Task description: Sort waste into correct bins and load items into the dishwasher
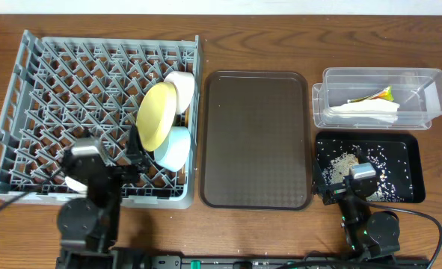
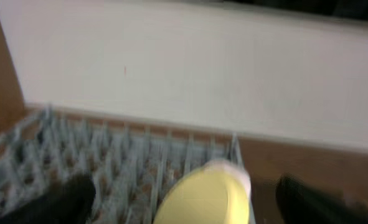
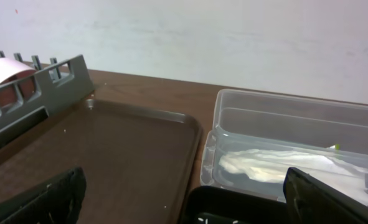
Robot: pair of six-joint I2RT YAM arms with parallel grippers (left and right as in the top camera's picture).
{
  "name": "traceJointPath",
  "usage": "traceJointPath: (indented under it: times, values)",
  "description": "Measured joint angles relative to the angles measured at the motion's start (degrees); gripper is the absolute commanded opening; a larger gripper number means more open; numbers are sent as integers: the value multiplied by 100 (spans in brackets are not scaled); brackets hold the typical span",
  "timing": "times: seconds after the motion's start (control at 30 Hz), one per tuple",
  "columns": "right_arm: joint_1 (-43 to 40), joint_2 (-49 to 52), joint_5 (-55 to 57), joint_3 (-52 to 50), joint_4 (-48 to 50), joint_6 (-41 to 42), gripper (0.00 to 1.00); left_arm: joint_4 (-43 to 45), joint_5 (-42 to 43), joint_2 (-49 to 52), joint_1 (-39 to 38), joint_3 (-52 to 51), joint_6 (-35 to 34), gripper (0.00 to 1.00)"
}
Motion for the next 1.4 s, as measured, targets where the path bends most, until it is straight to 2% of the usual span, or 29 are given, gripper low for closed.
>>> traceJointPath:
  times: [0.17,0.23,0.5,1.03,1.4]
  values:
    - [0,0,-2,0,-2,0,99,1303,-2,-756,22,-1259,4,95]
    - [0,0,0,0,0,0,99,1563,-2,-935,22,-1526,22,95]
    - [0,0,0,0,-2,0,99,1884,-2,-1740,22,-2503,70,95]
    - [0,0,-2,-2,2,0,99,404,15,-1801,22,-2647,179,95]
    - [0,-2,-2,-2,0,0,99,289,87,-1733,22,-2590,177,95]
